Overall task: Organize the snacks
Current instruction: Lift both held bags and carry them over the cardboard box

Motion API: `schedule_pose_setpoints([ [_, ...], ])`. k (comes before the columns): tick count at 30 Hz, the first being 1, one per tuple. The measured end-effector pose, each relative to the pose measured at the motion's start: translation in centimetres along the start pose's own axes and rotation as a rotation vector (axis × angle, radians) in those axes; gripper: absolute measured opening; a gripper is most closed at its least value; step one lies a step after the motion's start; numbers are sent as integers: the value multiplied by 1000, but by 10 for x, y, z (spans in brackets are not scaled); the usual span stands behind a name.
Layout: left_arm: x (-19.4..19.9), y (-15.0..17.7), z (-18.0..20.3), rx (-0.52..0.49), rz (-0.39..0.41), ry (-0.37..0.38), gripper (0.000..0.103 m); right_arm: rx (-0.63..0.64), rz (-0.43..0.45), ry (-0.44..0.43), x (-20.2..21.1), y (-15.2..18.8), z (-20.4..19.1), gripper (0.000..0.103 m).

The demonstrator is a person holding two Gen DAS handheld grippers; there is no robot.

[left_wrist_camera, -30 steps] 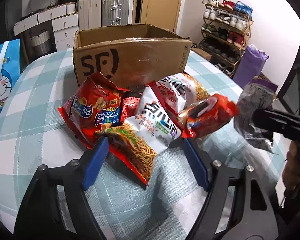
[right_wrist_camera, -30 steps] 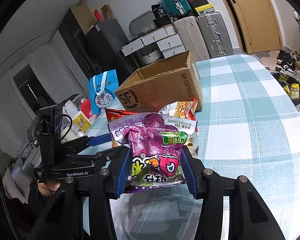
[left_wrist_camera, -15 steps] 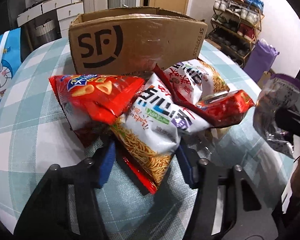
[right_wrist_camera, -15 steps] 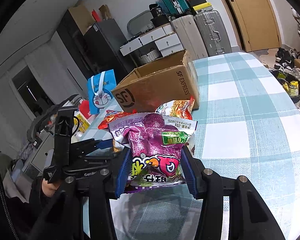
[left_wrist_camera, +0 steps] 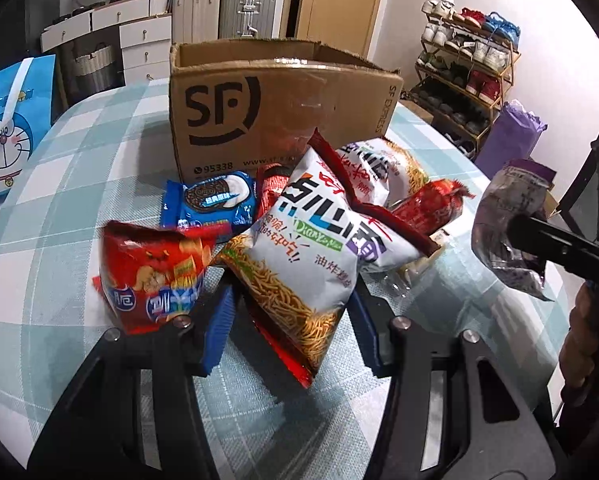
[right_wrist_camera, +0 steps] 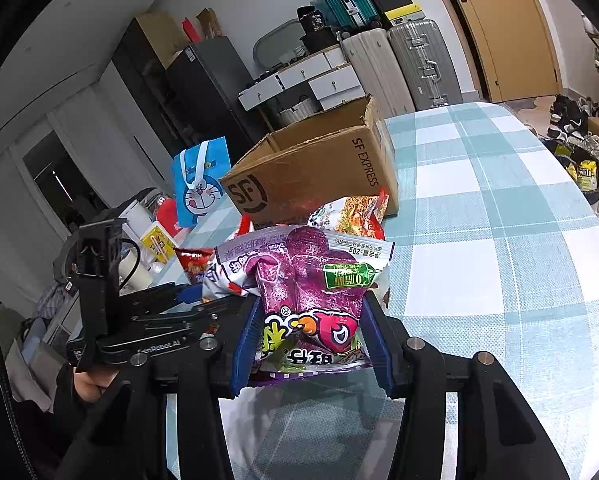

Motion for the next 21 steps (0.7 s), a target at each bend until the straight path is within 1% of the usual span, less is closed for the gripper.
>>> schedule_pose_setpoints([
  [6, 21, -8, 1, 6, 41, 13, 50, 11, 29, 3, 3, -8, -2, 49],
  [12, 43, -24, -2, 18, 89, 11, 50, 15, 54, 18, 2, -24, -3, 49],
  [21, 66, -67, -19, 50, 156, -10, 50, 44, 82, 22, -6, -57, -15, 49],
])
Point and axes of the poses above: each gripper's, at about its wrist camera, not at the fingertips, and x roughly against the way its jaws point, z to its right, y to its underside, the point moved 10 cm from there along -x, roughly the way its jaws point, and after that the axes turned 8 degrees about z, right-handed, at the moved point
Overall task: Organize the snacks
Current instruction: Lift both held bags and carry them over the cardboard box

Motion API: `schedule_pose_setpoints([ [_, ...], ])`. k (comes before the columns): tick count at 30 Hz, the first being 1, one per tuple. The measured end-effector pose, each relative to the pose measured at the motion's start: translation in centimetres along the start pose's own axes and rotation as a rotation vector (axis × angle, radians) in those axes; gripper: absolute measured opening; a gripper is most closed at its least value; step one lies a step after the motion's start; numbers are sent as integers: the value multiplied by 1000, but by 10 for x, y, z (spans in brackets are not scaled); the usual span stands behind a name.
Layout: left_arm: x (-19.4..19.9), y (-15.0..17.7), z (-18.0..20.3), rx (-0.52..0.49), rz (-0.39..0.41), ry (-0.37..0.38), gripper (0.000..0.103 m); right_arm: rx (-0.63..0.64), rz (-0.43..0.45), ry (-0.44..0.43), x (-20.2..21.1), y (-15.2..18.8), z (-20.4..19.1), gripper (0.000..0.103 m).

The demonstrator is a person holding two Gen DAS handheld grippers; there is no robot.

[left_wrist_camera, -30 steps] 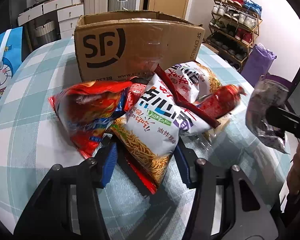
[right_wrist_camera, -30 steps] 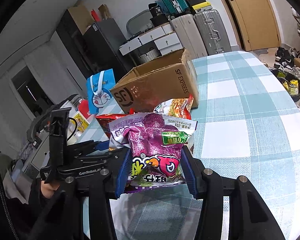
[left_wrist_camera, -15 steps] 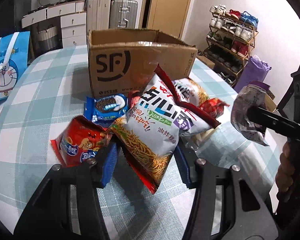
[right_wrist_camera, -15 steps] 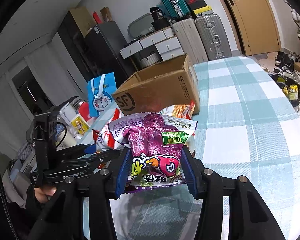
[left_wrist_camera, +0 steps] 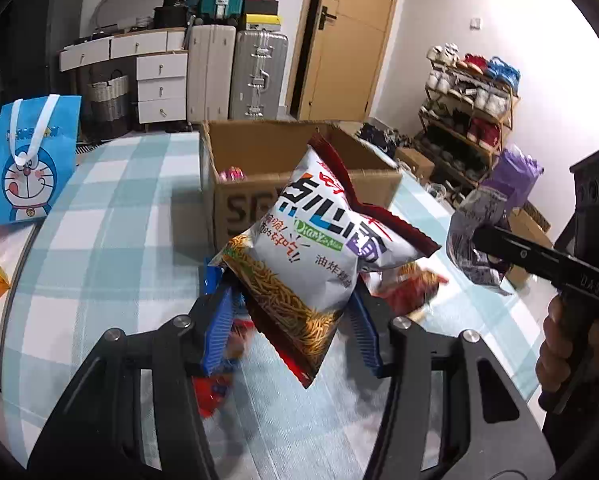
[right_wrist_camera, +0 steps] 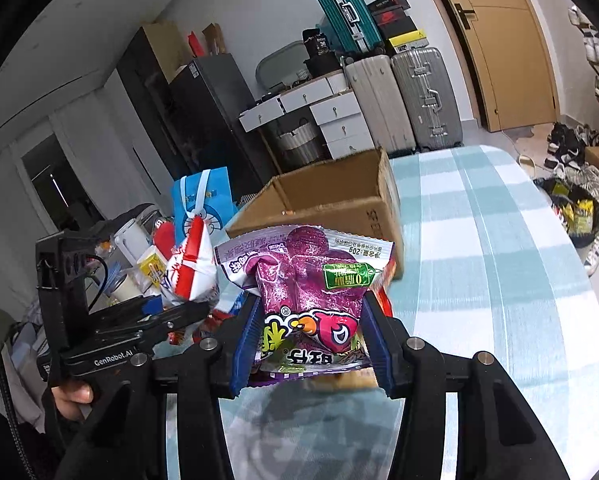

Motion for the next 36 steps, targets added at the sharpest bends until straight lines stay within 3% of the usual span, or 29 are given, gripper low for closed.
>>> schedule_pose_setpoints([
  [17, -6, -69, -7, 25, 47, -34, 50, 61, 21, -4, -26, -66, -17, 49],
  [36, -74, -104, -20, 45, 28, -51, 50, 39, 1, 2, -84, -100, -1, 49],
])
Point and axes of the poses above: each gripper's, at about its wrist camera, not at the fingertips, and x roughly against the way its jaws point, z to its right, y to its underside, the point moved 10 cm from there along -x, roughly the way its jaws point, and after that the axes turned 8 degrees about z, right-handed, at the moved point
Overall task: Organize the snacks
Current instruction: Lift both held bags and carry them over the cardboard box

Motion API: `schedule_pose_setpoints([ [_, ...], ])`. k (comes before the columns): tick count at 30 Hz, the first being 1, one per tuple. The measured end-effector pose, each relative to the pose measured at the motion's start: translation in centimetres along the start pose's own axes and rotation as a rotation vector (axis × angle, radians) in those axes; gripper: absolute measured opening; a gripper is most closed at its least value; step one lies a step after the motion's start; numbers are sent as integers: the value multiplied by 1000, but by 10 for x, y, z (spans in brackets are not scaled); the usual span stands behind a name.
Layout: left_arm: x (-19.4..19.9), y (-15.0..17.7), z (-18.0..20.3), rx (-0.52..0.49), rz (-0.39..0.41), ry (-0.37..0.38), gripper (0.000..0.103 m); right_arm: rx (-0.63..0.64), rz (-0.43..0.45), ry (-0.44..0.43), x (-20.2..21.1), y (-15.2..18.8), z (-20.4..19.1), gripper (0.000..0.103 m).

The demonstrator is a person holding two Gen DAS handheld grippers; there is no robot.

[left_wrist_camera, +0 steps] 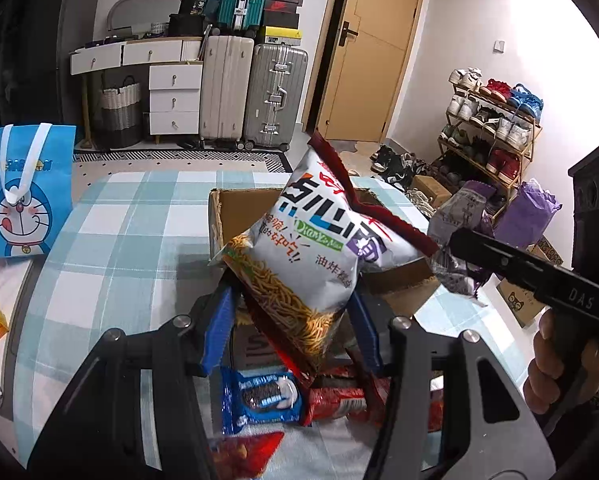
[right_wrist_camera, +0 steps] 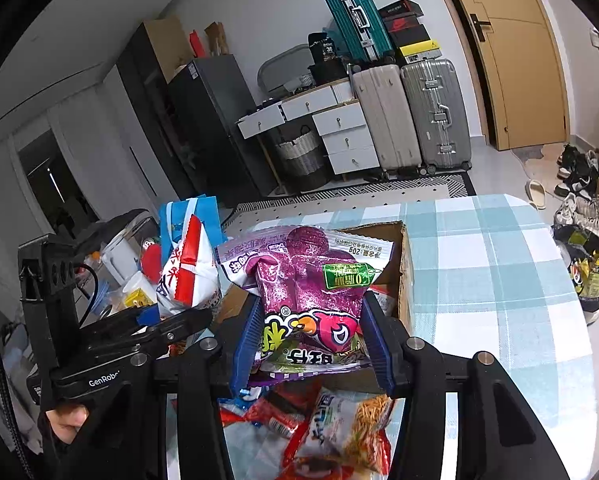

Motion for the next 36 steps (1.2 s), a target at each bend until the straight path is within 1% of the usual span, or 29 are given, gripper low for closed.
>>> schedule_pose_setpoints([
  [9, -40, -9, 0, -21, -26, -1, 50, -2, -20, 17, -34, -5, 12, 49],
  [14, -59, -10, 3, -38, -39, 2, 50, -6, -28, 2, -48, -8, 16, 49],
  [22, -88, -5, -1, -34, -68, 16, 50, 3, -62, -11, -68, -2, 23, 49],
  [27, -99, -4, -2, -38, -82, 25, 50, -5, -76, -29, -78, -2, 27, 49],
  [31, -107, -1, -4, -46, -114, 6, 50, -4, -89, -28, -86, -2, 31, 49],
  [33, -109, 2, -4, -43, -131, 9, 50, -3, -93, -24, -90, -1, 33, 49],
  [36, -111, 6, -4, -62, -148, -6, 51, -6, -97, -24, -92, -1, 33, 49],
])
Point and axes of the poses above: each gripper's, at about its wrist camera, not at the fingertips, and x roughly against the way its jaws point, z to its right, y to its underside, the point moved 10 cm from there along -x, roughly the way its jaws point, and after that the axes turned 8 degrees about z, right-handed, at the moved point
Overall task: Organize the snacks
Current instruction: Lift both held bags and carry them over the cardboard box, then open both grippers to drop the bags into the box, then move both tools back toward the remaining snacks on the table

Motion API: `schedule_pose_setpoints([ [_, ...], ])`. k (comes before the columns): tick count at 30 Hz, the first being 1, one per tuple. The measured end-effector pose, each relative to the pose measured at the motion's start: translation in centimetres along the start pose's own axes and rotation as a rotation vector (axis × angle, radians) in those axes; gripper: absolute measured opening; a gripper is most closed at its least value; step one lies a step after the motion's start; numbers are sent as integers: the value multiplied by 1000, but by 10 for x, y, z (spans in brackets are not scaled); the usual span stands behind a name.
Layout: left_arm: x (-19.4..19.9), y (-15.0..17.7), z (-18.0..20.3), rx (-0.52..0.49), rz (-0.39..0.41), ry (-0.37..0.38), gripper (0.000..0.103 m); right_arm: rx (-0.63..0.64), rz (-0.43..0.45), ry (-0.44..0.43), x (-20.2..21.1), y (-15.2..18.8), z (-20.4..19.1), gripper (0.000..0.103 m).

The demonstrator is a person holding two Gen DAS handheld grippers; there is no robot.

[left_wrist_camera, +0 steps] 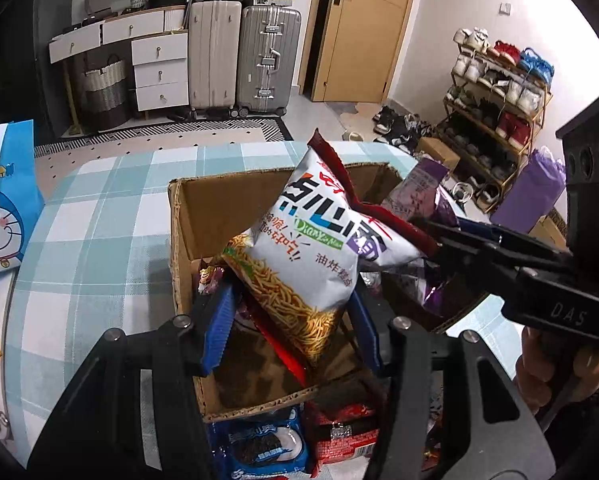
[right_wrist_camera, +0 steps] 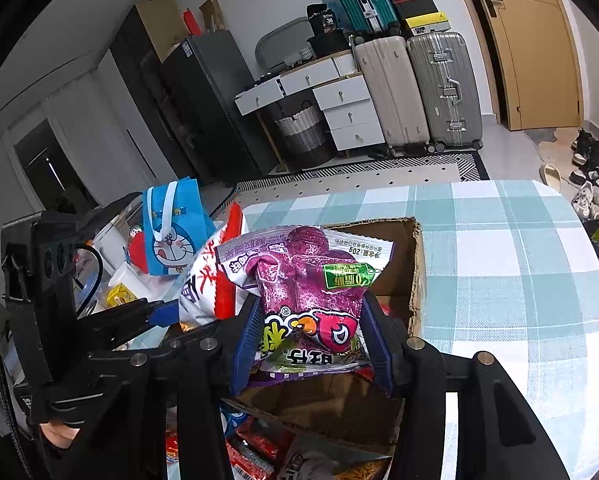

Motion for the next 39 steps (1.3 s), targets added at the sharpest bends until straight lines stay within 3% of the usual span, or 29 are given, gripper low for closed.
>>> schedule_pose_setpoints([
  [8, -8, 3, -2, 0, -30, -17, 51, 7, -26, -1, -5, 6, 2, 49],
  [13, -1, -1, -3, -5, -9, -19, 53, 1, -8, -10, 0, 3, 1, 53],
  [17, 15, -6, -6, 12, 35, -25, 82, 9, 18, 16, 9, -2, 4, 57],
  [19, 24, -8, -7, 25, 60, -19, 83, 4, 38, 15, 16, -6, 3, 75],
  [22, 40, -5, -12, 45, 85, -16, 85, 7, 54, 28, 25, -9, 1, 95],
  [24, 50, 0, -15, 43, 99, -22, 91, 7, 51, 45, 31, -6, 0, 102],
  [27, 69, 11, -21, 34, 121, -43, 102, 9, 40, 51, 41, 1, -2, 102],
  [35, 113, 57, -37, 53, 118, -65, 102, 98, 0, 83, 77, 40, -22, 102],
  [39, 131, 78, -44, 62, 118, -86, 102, 62, -11, 101, 94, 57, -23, 102],
])
Point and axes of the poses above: each gripper's, at about its wrist camera, not at the fingertips, and x roughly against the way its jaws point, z to its right, y to its underside, the point moved 10 cm from there along -x, roughly the way its jaws point, and after that the axes turned 8 degrees about z, right-handed, at the moved point
